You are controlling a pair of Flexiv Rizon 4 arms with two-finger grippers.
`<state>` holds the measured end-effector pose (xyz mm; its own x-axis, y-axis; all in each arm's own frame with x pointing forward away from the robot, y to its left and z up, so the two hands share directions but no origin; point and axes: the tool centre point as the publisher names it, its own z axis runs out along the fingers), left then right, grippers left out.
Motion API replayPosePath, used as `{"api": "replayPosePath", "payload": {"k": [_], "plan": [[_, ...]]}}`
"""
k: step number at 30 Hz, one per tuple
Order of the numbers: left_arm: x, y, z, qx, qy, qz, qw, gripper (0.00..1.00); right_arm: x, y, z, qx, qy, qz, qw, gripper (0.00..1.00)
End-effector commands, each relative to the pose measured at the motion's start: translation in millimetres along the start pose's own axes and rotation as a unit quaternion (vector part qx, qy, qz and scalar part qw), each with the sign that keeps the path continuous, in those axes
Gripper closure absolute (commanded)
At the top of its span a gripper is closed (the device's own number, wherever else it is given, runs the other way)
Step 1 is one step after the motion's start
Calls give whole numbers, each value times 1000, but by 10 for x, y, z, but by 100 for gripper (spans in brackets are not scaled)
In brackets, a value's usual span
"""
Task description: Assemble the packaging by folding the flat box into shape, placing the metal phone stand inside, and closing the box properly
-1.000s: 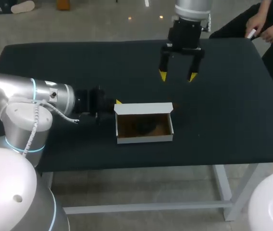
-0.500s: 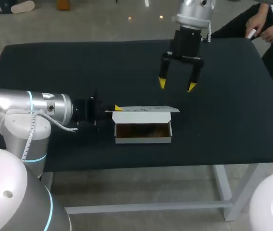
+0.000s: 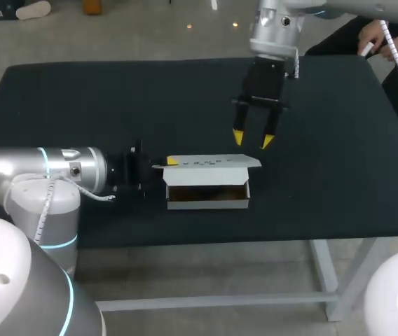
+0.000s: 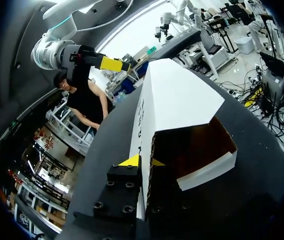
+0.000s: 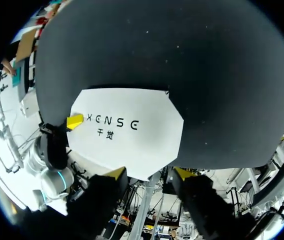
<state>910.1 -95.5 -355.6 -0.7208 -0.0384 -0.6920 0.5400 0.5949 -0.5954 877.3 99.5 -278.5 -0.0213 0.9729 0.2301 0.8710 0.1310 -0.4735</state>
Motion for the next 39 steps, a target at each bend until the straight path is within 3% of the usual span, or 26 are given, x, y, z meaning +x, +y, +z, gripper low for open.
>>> {"api": "replayPosePath", "payload": {"k": [1, 10, 19, 20, 36, 39], "plan": [[89, 5, -5, -4, -27, 4, 1000, 100, -56, 38, 86, 5, 7, 1, 1000, 40], [84, -26, -47, -9, -47, 11, 999, 100, -64, 44, 160, 8, 10, -1, 1000, 41], [69, -30, -49, -10, -46, 11, 999, 100, 9, 91, 268, 10, 9, -11, 1000, 45], [67, -29, -47, -10, -45, 11, 999, 100, 15, 97, 282, 11, 9, -12, 1000, 50], [52, -11, -32, -10, -42, 20, 999, 100, -26, 120, 390, 13, 18, -14, 1000, 53], [54, -14, -40, -9, -42, 22, 999, 86, -28, 125, 417, 13, 18, -15, 1000, 53]]}}
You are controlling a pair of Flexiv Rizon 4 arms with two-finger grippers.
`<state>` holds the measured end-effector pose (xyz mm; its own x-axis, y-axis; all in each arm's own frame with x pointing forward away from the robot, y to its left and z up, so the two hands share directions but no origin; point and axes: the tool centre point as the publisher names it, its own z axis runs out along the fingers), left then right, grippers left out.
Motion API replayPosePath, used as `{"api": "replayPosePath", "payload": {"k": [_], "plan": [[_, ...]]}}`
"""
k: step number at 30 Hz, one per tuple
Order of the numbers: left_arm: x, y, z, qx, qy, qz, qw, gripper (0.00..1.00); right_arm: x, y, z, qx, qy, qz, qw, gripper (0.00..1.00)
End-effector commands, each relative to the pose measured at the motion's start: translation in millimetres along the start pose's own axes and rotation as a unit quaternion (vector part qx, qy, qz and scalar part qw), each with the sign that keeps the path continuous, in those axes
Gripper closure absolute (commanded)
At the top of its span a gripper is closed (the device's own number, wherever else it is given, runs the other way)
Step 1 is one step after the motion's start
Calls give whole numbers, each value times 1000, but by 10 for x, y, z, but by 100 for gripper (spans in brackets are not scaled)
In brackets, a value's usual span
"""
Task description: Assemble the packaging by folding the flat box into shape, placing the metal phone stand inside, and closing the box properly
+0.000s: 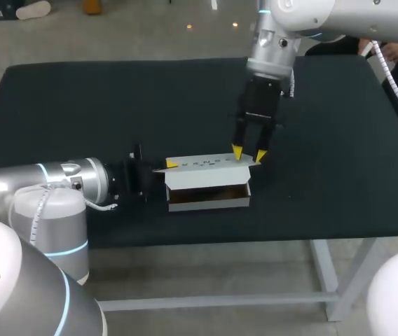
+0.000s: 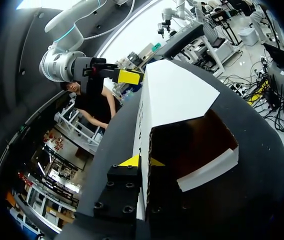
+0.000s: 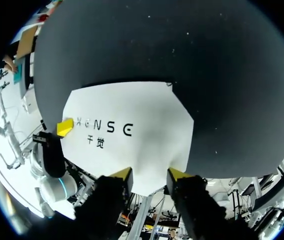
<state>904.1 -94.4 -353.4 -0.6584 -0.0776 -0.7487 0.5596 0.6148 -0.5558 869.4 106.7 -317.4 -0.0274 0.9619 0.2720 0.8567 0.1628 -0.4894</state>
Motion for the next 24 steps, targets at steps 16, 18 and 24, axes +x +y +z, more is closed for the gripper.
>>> {"api": "replayPosePath", "payload": {"k": [16, 18, 24], "plan": [[15, -20, -80, 6, -13, 4, 1000, 67, -42, 34, 87, -2, -1, 2, 1000, 55], [7, -23, -101, 6, -16, 4, 1000, 66, -48, 41, 90, -3, -1, 2, 1000, 55], [2, -25, -200, 7, -26, 4, 1000, 63, -59, 52, 94, -4, -1, 4, 1000, 54]]}}
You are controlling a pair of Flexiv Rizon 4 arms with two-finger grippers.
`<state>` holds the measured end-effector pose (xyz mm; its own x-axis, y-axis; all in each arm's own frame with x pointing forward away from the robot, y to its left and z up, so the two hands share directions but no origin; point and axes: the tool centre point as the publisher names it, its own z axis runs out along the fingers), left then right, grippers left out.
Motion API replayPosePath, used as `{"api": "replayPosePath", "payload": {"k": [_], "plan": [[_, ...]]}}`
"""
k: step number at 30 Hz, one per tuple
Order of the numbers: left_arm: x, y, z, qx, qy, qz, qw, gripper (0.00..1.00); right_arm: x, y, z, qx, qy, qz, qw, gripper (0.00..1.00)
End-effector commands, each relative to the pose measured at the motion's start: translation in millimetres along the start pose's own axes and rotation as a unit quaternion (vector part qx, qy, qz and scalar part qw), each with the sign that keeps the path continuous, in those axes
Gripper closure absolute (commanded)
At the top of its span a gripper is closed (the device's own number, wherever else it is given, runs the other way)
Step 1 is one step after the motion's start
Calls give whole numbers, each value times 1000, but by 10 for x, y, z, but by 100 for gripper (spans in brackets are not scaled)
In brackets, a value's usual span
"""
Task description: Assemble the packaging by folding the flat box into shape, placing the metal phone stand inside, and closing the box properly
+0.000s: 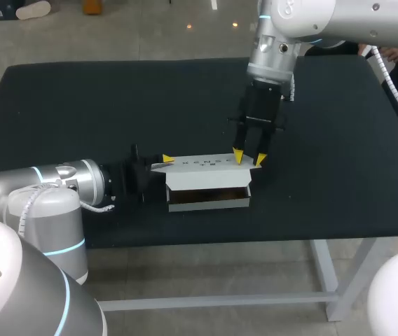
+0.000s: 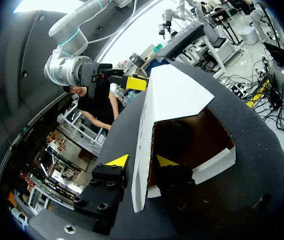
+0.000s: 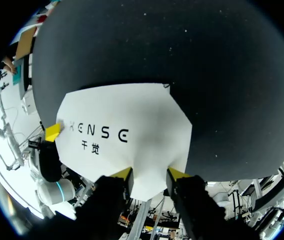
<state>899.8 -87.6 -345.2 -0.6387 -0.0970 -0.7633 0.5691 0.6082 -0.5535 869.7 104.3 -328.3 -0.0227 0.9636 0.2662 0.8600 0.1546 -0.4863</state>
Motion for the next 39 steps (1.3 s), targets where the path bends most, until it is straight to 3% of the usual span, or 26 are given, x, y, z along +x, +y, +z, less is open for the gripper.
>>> {"api": "replayPosePath", "payload": {"k": [1, 8, 12, 14, 15, 17, 21, 23, 25, 37, 39], "plan": [[39, 2, -121, 3, -11, 1, 1000, 62, -7, 1, 11, -1, 0, 1, 1000, 54], [94, 35, -382, -12, -4, -6, 1000, 50, -11, -5, 26, -7, 0, 1, 1000, 54], [86, 41, -611, -25, 23, -10, 999, 26, -7, -15, 40, -13, -2, 1, 1000, 54], [37, 45, -741, -31, 49, -21, 998, 0, -7, -17, 47, -17, -2, 1, 1000, 54], [5, 58, -792, -39, 52, -25, 998, 0, -9, -16, 48, -18, -3, 1, 1000, 54], [-80, 94, -872, -57, 97, -46, 993, 0, -11, -14, 56, -20, -3, 1, 1000, 54], [-193, 117, -914, -124, 188, -74, 971, 0, 5, -16, 77, -24, -4, 1, 1000, 54], [-190, 55, -932, -179, 198, -49, 963, 0, 9, -18, 87, -26, -4, 1, 1000, 54], [-251, 25, -937, -282, 170, -49, 943, 0, 11, -16, 97, -27, -4, 1, 1000, 54], [-251, 25, -937, -282, 170, -49, 943, 0, 6, -34, 132, -37, -5, 9, 999, 54], [-331, 27, -918, -250, 170, -122, 945, 0, 9, -34, 136, -38, -6, 9, 999, 54]]}}
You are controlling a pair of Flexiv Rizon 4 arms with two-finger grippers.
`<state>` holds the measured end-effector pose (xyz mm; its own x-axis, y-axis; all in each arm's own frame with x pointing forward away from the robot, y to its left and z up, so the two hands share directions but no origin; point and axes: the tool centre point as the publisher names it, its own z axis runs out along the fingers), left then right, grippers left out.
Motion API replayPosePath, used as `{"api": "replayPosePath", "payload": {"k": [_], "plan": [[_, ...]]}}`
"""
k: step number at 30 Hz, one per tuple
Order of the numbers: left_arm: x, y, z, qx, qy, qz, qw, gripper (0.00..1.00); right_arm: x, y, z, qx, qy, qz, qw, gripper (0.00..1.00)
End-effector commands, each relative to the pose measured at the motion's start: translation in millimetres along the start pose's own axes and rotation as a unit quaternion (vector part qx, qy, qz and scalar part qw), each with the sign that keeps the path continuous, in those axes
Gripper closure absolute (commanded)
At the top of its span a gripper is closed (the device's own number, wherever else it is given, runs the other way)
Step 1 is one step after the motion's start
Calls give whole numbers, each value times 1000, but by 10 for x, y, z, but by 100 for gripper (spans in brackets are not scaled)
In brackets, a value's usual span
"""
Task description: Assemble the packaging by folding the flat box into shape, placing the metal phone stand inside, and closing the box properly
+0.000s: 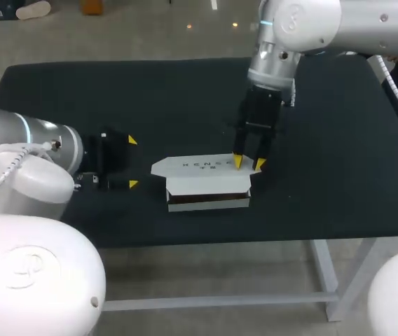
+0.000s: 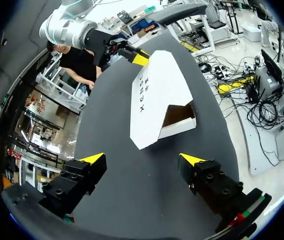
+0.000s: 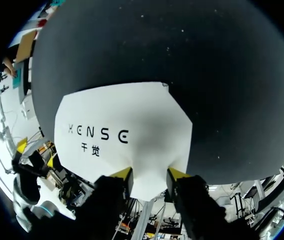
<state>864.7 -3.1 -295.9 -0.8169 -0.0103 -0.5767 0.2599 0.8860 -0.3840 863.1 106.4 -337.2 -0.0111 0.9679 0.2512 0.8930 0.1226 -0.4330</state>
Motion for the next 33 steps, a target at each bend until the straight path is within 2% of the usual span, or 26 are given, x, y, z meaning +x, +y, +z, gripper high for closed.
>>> {"api": "replayPosePath", "payload": {"k": [1, 2, 4, 5, 6, 7, 20, 21, 22, 23, 25, 26, 27, 28, 33], "plan": [[-153, -68, 44, -14, 74, -92, 993, 0, 11, -27, 23, -4, -2, 1, 1000, 54], [-181, -72, 33, -5, 76, -116, 990, 0, 11, -27, 24, -5, -2, 1, 1000, 54], [-272, -83, 4, 7, 105, -187, 977, 0, 11, -29, 27, -6, -1, 3, 1000, 54], [-336, -83, -14, 10, 121, -241, 963, 0, 9, -31, 30, -7, -1, 3, 1000, 54], [-431, -68, -25, 6, 142, -315, 938, 0, 8, -32, 33, -7, -1, 4, 1000, 55], [-513, -40, -21, -6, 144, -384, 912, 0, 8, -32, 34, -8, -1, 4, 1000, 55], [-513, -40, -21, -6, 144, -384, 912, 0, 4, -28, 52, -21, 6, 8, 1000, 56], [-576, -19, -49, 10, 162, -408, 898, 0, 5, -32, 51, -23, 5, 9, 1000, 56], [-582, -12, -43, 20, 156, -427, 890, 0, 5, -38, 51, -24, 5, 10, 1000, 56], [-613, -10, -50, 24, 173, -457, 872, 0, 3, -43, 53, -26, 3, 12, 1000, 57], [-630, -57, -21, -7, 184, -511, 840, 0, -3, -52, 62, -28, 1, 15, 999, 57], [-657, -90, 9, -41, 191, -554, 809, 0, -6, -54, 70, -28, 1, 16, 999, 57], [-698, -116, 48, -71, 164, -624, 761, 0, -8, -54, 76, -27, 1, 18, 999, 57], [-723, -132, 112, -106, 102, -685, 714, 0, -9, -55, 80, -28, 1, 19, 999, 57], [-723, -132, 112, -106, 102, -685, 714, 0, -14, -59, 87, -30, 4, 22, 999, 58]]}}
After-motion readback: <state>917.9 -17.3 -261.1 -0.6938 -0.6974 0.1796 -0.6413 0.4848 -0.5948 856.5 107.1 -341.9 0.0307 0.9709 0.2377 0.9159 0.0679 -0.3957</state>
